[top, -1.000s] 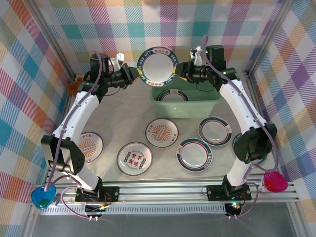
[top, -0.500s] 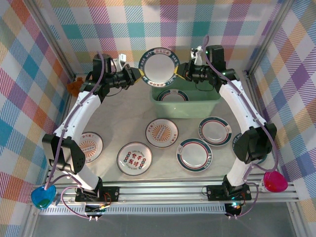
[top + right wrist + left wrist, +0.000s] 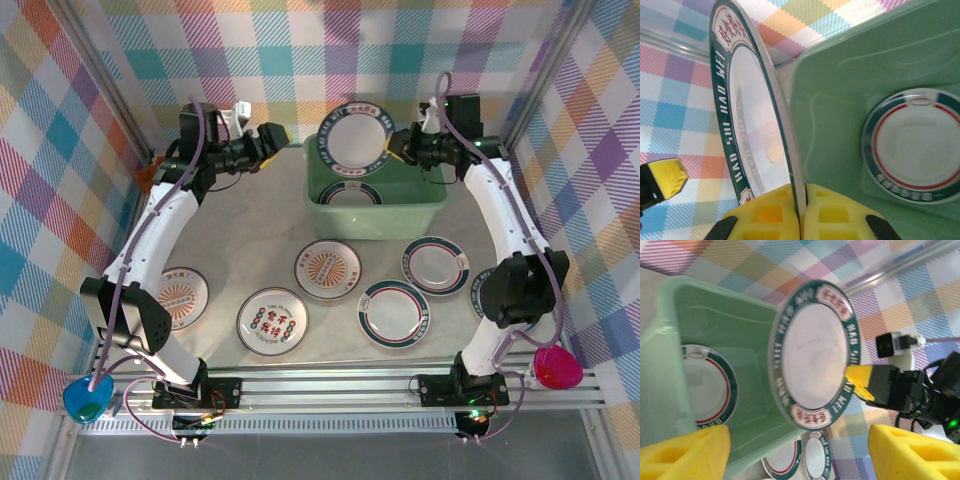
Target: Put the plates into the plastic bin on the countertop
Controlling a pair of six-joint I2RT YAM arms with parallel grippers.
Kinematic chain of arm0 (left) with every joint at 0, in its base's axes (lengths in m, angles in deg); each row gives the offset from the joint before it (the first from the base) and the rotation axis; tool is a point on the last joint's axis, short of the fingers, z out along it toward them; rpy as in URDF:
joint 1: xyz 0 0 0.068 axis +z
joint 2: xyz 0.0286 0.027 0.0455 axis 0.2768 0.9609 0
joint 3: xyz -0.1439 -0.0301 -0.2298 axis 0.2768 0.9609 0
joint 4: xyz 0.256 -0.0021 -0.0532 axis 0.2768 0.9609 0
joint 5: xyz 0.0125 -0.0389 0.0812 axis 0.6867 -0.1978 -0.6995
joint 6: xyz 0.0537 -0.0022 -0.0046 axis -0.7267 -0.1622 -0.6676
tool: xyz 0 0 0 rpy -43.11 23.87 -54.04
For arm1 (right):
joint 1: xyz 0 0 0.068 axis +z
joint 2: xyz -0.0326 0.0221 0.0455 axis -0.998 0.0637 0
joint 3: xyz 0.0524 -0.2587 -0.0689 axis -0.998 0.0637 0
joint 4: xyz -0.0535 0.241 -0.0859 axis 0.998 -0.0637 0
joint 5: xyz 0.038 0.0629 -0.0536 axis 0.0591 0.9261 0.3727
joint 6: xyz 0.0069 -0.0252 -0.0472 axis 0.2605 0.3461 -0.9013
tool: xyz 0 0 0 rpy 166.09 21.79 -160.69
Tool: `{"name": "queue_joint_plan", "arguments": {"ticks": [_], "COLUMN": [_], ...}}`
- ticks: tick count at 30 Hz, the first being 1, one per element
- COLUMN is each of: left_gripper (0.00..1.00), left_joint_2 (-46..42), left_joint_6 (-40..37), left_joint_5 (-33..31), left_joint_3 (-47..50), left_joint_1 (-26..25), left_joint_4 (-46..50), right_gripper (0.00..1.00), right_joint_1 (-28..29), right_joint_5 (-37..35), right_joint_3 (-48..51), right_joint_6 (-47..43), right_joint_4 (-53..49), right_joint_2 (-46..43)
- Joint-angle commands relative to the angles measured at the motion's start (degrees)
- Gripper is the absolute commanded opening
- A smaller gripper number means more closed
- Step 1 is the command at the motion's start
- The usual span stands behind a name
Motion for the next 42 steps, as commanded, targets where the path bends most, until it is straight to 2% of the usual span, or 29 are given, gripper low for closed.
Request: {"name": "queue_joint_plan", "arguments": {"ticks": [1, 12, 42], "left_gripper": [0.73, 0.73, 0.73], "left_joint_2": [-2.96, -1.15, 8.01], "left_joint_6": [-2.12, -3.32, -9.19], "left_joint_5": [-0.82, -1.26, -3.83], "left_joint_3": [3.05, 6.71, 2.64], "left_joint_1": [3.22, 5.94, 6.64], "left_joint_4": [1.56, 1.86, 10.86], "right_gripper": [0.00, 0.00, 0.03], "right_joint_1": [-1.67, -1.83, 0.21], "right_joint_5": [1.14, 0.94, 4.90], "right_joint_3": [-2.07, -4.01, -7.30], "right_joint_6": [-6.88, -11.87, -10.58], "right_joint_4": [-5.88, -11.83, -8.92], "right_joint_2": [1.25, 10.05, 28.96]}}
